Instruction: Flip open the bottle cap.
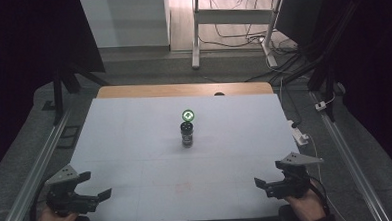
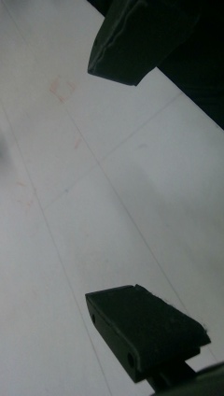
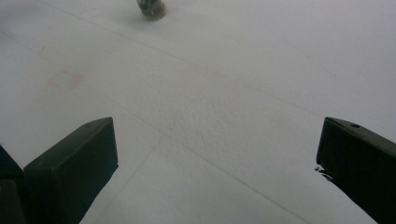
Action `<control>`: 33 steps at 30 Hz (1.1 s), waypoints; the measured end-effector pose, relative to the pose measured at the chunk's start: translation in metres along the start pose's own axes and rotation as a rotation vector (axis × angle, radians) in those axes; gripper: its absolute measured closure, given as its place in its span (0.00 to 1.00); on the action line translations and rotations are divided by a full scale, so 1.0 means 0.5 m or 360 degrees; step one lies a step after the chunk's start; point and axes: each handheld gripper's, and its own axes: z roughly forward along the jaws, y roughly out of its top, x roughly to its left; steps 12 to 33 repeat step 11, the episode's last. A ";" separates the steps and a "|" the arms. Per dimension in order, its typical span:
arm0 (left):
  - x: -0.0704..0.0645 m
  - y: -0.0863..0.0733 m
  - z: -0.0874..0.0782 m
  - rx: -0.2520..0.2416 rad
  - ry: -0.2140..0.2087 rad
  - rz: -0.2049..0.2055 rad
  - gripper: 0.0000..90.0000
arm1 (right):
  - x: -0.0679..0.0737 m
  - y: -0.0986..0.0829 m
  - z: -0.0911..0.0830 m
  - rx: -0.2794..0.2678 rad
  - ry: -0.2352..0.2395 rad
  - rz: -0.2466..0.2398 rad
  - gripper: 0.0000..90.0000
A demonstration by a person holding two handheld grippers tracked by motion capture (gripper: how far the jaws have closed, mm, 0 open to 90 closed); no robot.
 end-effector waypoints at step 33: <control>-0.001 -0.004 -0.002 0.0058 0.0052 -0.0004 0.00 | -0.001 -0.010 -0.009 0.0059 -0.0020 0.0020 0.00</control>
